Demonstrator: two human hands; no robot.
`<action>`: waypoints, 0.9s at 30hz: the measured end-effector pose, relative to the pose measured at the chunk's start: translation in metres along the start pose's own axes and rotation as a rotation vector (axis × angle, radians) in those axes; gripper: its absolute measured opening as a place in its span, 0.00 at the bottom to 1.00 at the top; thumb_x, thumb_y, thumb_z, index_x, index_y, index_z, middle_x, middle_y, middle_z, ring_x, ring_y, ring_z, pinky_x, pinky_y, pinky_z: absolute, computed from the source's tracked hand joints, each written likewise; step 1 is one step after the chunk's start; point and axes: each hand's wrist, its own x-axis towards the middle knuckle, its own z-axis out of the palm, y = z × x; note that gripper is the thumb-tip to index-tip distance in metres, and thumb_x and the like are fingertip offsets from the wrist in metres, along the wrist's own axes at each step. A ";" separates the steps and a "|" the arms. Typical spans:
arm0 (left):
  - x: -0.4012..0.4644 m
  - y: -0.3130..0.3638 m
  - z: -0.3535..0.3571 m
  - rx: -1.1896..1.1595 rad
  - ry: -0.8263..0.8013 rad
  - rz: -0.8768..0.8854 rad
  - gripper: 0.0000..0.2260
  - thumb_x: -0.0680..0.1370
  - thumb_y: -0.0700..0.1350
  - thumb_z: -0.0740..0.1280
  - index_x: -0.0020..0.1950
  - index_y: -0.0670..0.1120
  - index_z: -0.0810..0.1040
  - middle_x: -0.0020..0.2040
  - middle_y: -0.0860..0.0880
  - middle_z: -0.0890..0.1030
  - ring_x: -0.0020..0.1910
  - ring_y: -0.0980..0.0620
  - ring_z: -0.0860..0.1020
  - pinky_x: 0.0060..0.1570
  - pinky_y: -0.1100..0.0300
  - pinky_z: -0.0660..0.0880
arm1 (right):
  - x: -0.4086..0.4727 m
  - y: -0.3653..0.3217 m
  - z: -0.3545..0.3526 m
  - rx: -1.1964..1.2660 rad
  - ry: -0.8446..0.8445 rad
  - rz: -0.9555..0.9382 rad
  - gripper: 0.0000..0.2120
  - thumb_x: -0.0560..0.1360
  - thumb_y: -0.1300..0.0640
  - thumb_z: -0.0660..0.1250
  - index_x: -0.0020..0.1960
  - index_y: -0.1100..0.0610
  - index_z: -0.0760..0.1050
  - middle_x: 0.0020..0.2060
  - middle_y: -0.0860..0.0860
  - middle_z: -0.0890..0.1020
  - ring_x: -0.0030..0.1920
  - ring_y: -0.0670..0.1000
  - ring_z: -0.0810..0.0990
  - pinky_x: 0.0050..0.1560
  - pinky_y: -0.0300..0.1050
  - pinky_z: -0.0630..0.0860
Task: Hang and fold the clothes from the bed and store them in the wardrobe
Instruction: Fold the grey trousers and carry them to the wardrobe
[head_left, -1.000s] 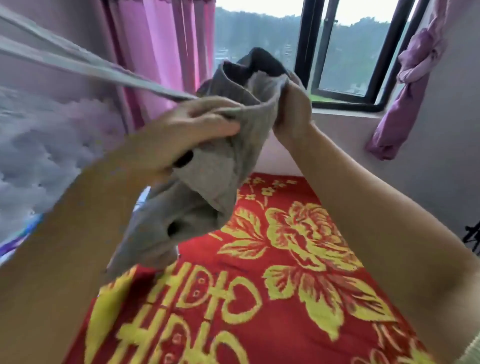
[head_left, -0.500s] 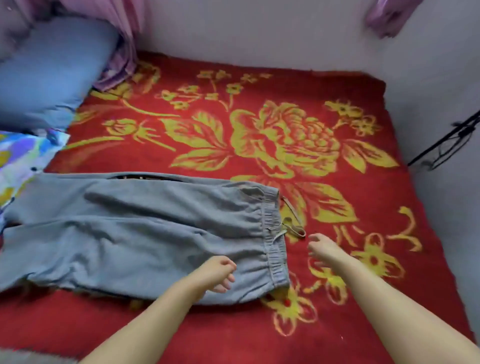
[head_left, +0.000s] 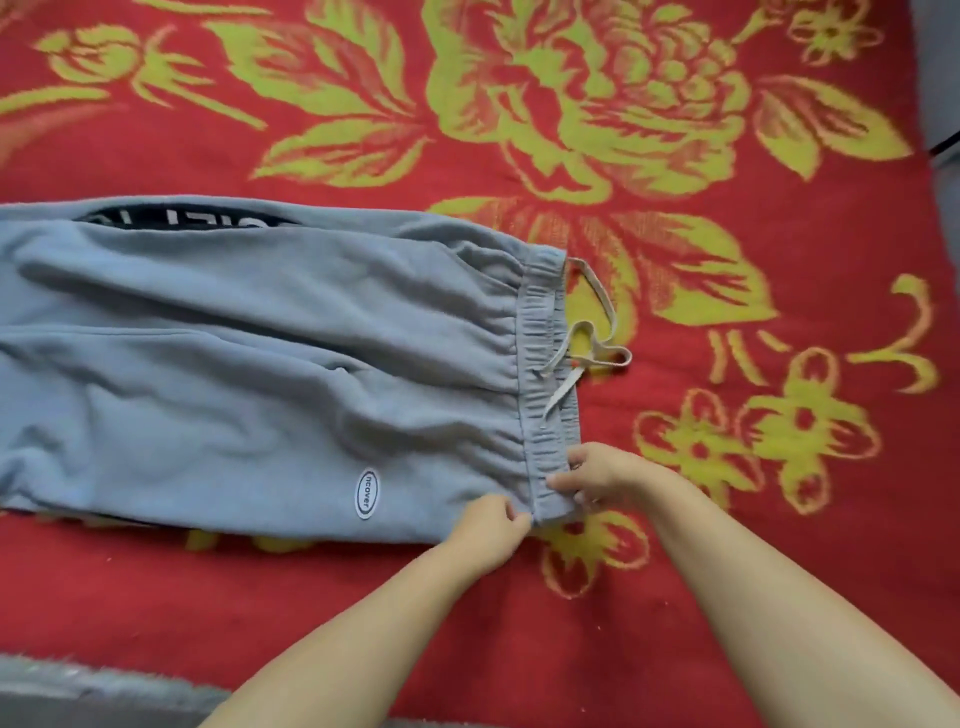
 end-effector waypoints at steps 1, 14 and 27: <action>-0.006 0.001 0.009 0.047 0.037 0.009 0.09 0.79 0.50 0.63 0.45 0.46 0.73 0.52 0.42 0.81 0.55 0.44 0.78 0.48 0.56 0.70 | -0.007 0.003 -0.004 0.039 -0.146 0.052 0.06 0.79 0.61 0.65 0.43 0.58 0.73 0.28 0.52 0.73 0.24 0.46 0.71 0.27 0.38 0.71; 0.018 0.064 0.058 0.141 0.285 -0.211 0.39 0.72 0.68 0.64 0.70 0.41 0.59 0.65 0.45 0.64 0.67 0.46 0.64 0.61 0.49 0.70 | 0.045 -0.122 -0.102 -0.293 0.684 -0.256 0.40 0.76 0.42 0.66 0.78 0.59 0.52 0.74 0.59 0.63 0.72 0.60 0.65 0.67 0.53 0.66; -0.020 0.110 0.031 0.279 -0.236 0.088 0.13 0.80 0.44 0.62 0.59 0.35 0.73 0.55 0.34 0.79 0.53 0.37 0.79 0.47 0.57 0.75 | 0.025 -0.068 -0.126 -0.102 0.832 -0.408 0.20 0.76 0.59 0.62 0.68 0.56 0.69 0.62 0.58 0.78 0.62 0.60 0.75 0.52 0.47 0.69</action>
